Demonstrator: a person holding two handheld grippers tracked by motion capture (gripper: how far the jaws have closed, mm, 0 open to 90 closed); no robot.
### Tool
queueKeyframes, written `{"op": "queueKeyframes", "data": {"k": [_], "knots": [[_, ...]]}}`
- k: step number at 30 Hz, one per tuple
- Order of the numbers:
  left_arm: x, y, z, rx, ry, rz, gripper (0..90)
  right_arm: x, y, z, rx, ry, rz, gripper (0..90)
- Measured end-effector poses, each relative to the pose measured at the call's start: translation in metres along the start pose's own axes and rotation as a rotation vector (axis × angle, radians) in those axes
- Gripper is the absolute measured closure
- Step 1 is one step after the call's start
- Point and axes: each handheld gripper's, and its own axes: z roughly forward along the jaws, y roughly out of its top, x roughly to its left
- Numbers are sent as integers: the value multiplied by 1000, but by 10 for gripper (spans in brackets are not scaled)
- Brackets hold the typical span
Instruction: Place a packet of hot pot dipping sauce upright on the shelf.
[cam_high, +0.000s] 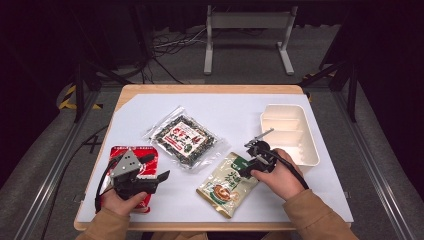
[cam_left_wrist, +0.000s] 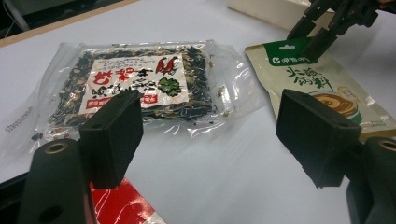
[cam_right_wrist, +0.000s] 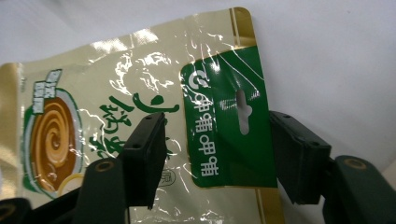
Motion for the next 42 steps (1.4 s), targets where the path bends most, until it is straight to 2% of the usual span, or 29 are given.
{"op": "queueKeyframes", "data": {"k": [3, 4, 6, 7, 9, 10, 17, 19, 23, 27, 29, 33, 40, 42], "knots": [[0, 0, 0, -1, -1, 1, 235, -1, 0, -4, -11, 17, -1, 449], [0, 0, 1, 3, 1, 5, 235, -1, 0, -9, -29, 57, -5, 484], [0, 0, 1, 5, -1, 2, 235, -1, 0, -10, -32, 62, -8, 512], [0, 0, 2, 5, 0, 3, 236, 0, -1, -14, -36, 75, -22, 569], [-1, 0, 2, 5, 0, 4, 236, 1, -1, -16, -36, 96, -39, 593], [-1, 0, 2, 5, 0, 4, 236, 1, -1, -16, -36, 96, -39, 593], [-1, 0, 2, 6, 0, 4, 235, 10, -1, -8, -7, 74, -129, 609], [0, -1, 2, 5, 0, 4, 235, 12, -2, -2, 14, 51, -174, 616], [0, -1, 2, 5, 0, 5, 235, 14, -3, 5, 44, 14, -215, 679], [0, -1, 1, 5, 1, 4, 235, 12, -3, 5, 49, -17, -225, 833], [0, -1, 1, 6, 1, 2, 235, 9, -3, 1, 42, -17, -225, 893], [0, -1, 1, 6, 2, 2, 235, 6, -3, -3, 29, 14, -216, 898], [0, 0, 1, 3, 4, 3, 235, 12, 0, -15, 7, 16, -236, 900], [0, 0, 1, 3, 4, 4, 235, 13, 1, -21, -9, 31, -229, 900]]}}
